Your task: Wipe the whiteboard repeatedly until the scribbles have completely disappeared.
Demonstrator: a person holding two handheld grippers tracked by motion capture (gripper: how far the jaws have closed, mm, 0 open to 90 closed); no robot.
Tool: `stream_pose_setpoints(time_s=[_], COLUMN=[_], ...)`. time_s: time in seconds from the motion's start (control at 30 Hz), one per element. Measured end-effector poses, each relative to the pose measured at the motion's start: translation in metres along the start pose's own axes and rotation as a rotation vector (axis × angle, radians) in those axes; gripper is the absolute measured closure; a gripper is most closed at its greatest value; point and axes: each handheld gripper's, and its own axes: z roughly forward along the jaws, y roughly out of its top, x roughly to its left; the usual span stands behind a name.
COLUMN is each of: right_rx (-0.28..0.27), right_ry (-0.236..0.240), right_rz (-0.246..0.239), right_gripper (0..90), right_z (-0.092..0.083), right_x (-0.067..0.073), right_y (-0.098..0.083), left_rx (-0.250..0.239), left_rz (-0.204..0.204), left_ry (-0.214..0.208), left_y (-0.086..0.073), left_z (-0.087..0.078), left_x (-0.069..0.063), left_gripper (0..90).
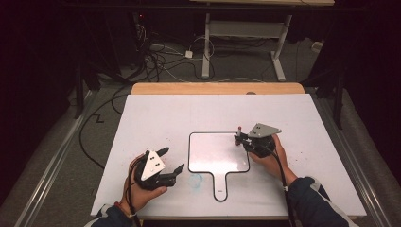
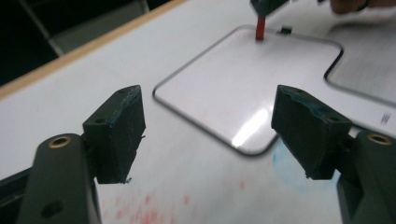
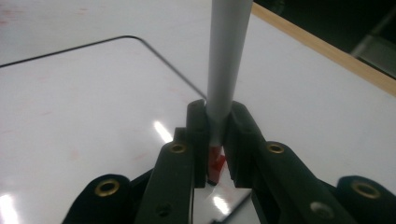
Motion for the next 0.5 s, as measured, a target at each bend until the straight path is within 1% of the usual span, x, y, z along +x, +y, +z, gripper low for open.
stream_pose_setpoints(time_s=[0.07, 0.1, 0.13, 0.17, 0.2, 0.23, 0.27, 0.3, 0.33, 0.37, 0.43, 0.47, 0.5], right_rx=[0.015, 0.018, 0.019, 0.024, 0.023, 0.021, 0.024, 0.033, 0.041, 0.043, 0.048, 0.047, 0.055], right_ry=[-0.056, -0.068, -0.064, -0.056, -0.025, 0.022, 0.045, 0.044, 0.04, 0.036, -0.013, -0.011, -0.015], right_rz=[0.001, 0.012, 0.022, 0.024, 0.036, 0.049, 0.042, 0.013, -0.006, -0.006, 0.01, 0.027, 0.035], right_gripper=[81.4, 81.4, 81.4, 81.4, 81.4, 81.4, 81.4, 81.4, 81.4, 81.4, 81.5, 81.5, 81.5], right_z=[0.001, 0.001, 0.0, -0.002, -0.003, -0.005, -0.007, -0.008, -0.009, -0.009, -0.008, -0.008, -0.01], right_x=[-0.006, -0.008, -0.009, -0.008, -0.007, -0.004, 0.0, 0.004, 0.006, 0.005, 0.0, -0.003, -0.004], right_y=[-0.001, -0.001, -0.002, -0.002, -0.001, -0.001, 0.0, 0.001, 0.002, 0.002, 0.001, 0.0, 0.0], left_rx=[0.028, 0.034, 0.038, 0.053, 0.066, 0.072, 0.081, 0.086, 0.086, 0.091, 0.103, 0.1, 0.095], left_rz=[-0.003, -0.005, 0.015, 0.029, 0.02, 0.014, 0.014, 0.015, 0.013, 0.016, 0.031, 0.032, 0.045], left_ry=[0.01, 0.007, 0.016, 0.028, 0.029, 0.026, 0.029, 0.031, 0.024, 0.02, 0.02, 0.017, 0.019], left_y=[-0.007, -0.01, -0.012, -0.013, -0.015, -0.016, -0.017, -0.017, -0.018, -0.018, -0.018, -0.018, -0.018], left_z=[-0.002, -0.003, -0.004, -0.004, -0.003, -0.003, -0.003, -0.002, -0.001, -0.001, 0.001, 0.002, 0.002], left_x=[0.0, 0.001, 0.002, 0.003, 0.004, 0.005, 0.006, 0.006, 0.006, 0.006, 0.004, 0.003, 0.004], left_gripper=[22.7, 21.6, 21.5, 21.5, 21.4, 21.4, 21.4, 21.4, 21.4, 21.4, 21.4, 21.4, 21.4])
